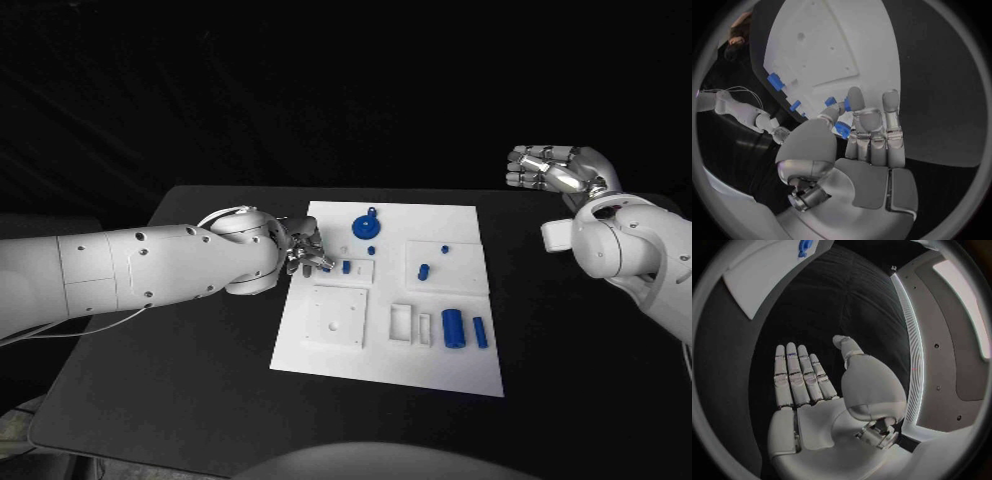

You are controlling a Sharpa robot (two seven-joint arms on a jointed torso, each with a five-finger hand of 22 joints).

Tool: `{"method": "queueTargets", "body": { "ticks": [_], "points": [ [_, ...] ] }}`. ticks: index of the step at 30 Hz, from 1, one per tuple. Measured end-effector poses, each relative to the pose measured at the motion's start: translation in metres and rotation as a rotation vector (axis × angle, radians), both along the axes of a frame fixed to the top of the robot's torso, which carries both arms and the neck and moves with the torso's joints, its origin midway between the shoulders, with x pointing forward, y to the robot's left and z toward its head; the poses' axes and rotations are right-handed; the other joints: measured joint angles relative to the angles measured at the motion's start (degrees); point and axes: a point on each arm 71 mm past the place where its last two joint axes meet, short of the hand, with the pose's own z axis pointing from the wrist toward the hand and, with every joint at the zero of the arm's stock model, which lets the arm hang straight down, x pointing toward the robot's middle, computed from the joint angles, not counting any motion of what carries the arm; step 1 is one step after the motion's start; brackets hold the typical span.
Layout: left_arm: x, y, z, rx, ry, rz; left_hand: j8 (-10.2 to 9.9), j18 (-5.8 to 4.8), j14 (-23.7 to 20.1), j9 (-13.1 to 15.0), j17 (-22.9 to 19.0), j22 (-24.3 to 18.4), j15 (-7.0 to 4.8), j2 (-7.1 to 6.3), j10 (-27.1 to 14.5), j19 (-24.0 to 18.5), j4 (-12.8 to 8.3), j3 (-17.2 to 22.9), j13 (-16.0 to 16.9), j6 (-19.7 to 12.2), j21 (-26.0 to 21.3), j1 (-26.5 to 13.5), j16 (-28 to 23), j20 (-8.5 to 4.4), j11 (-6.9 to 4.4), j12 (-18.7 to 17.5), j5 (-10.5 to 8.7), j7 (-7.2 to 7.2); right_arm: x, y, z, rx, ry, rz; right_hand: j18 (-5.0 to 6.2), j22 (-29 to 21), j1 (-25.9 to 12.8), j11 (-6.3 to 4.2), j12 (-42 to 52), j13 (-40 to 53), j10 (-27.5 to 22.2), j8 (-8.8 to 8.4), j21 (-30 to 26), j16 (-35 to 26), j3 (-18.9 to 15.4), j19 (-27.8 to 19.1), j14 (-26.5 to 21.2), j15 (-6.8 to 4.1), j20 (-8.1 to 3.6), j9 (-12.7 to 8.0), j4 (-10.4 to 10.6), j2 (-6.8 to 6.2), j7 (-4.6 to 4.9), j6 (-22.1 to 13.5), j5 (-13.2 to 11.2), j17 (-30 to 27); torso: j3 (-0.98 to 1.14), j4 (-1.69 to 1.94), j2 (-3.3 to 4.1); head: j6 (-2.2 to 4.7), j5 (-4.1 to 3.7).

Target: Assemble the parts on the task board

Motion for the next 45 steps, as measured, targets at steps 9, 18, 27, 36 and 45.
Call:
{"method": "queueTargets", "body": {
  "ticks": [9,18,27,36,45],
  "points": [
    [-0.0003,0.0004,-0.0022,0.004,0.009,0.000,0.21,0.00,0.09,-0.47,0.00,-0.01,-0.10,-2.82,-0.67,0.19,6.21,-2.00,0.00,4.28,-0.59,1.94,0.00,0.19,-0.59,-0.01,-0.91,-4.35,-0.0002,-0.0002,-0.0010,0.000,0.002,0.000,-0.01,0.00,0.00,0.00,0.00,0.00,0.00,0.00,0.00,0.00,0.00,0.00,0.00,0.00,0.00,0.00,0.00,0.00,0.00,0.00,0.00,0.00,0.00,-0.02,0.00,0.00,0.00],
    [0.0001,0.0008,-0.0027,0.006,0.011,0.004,0.22,0.00,0.09,-0.10,0.00,-0.01,-0.10,-3.76,-0.66,0.40,9.44,-3.05,0.00,4.21,-0.82,2.91,0.00,-0.02,-0.59,-0.01,-1.67,-4.62,-0.0004,-0.0004,-0.0021,0.000,0.004,-0.001,0.00,0.00,0.00,0.00,0.00,0.00,0.00,0.00,0.00,0.00,0.00,0.00,0.00,0.00,0.00,0.00,0.00,0.00,0.00,0.00,0.00,0.00,-0.03,-0.03,-0.01,-0.05,-0.02],
    [0.0017,0.0020,-0.0032,0.010,0.011,0.010,0.21,0.00,0.09,-0.08,0.00,-0.02,-0.10,-4.93,-0.66,0.40,12.66,-4.15,0.00,4.43,-1.05,3.83,-0.22,-0.03,-0.59,-0.24,-4.99,-4.61,-0.0005,-0.0004,-0.0028,0.000,0.005,-0.001,0.00,0.00,0.00,0.00,0.00,0.00,0.00,0.00,0.00,0.00,0.00,0.00,0.00,0.00,0.00,0.00,0.00,0.00,0.13,-0.13,0.00,0.00,-0.03,-0.02,-0.01,-0.07,-0.04],
    [0.0037,0.0057,-0.0040,0.019,0.013,0.023,0.21,0.00,-0.18,-0.31,-0.16,-0.02,0.08,-8.50,-0.66,0.40,16.79,-6.29,-0.15,4.63,-1.53,4.46,-0.62,-0.02,-0.59,-1.19,-11.40,-4.40,-0.0006,-0.0008,-0.0032,-0.001,0.006,-0.001,0.00,0.00,0.00,0.00,0.00,0.00,0.00,0.00,0.00,0.00,0.00,0.00,0.00,0.00,0.00,0.00,0.00,0.00,0.20,-0.20,0.00,0.00,-0.03,-0.02,-0.01,0.03,-0.14],
    [0.0033,0.0074,-0.0051,0.027,0.021,0.028,0.00,0.00,-0.45,-1.98,-0.81,-0.03,0.01,-9.03,-0.66,0.39,17.09,-7.54,-0.15,2.74,-2.61,4.26,-1.43,-0.02,-0.59,-2.76,-14.01,-3.35,-0.0008,-0.0018,-0.0037,-0.002,0.007,-0.003,0.00,0.00,0.00,0.00,0.00,0.00,0.00,0.00,0.00,0.00,0.00,-0.20,-0.20,-0.20,-0.21,0.00,0.00,0.00,0.19,-0.20,0.00,0.00,-0.07,-0.02,-0.01,0.09,-0.23]
  ]
}}
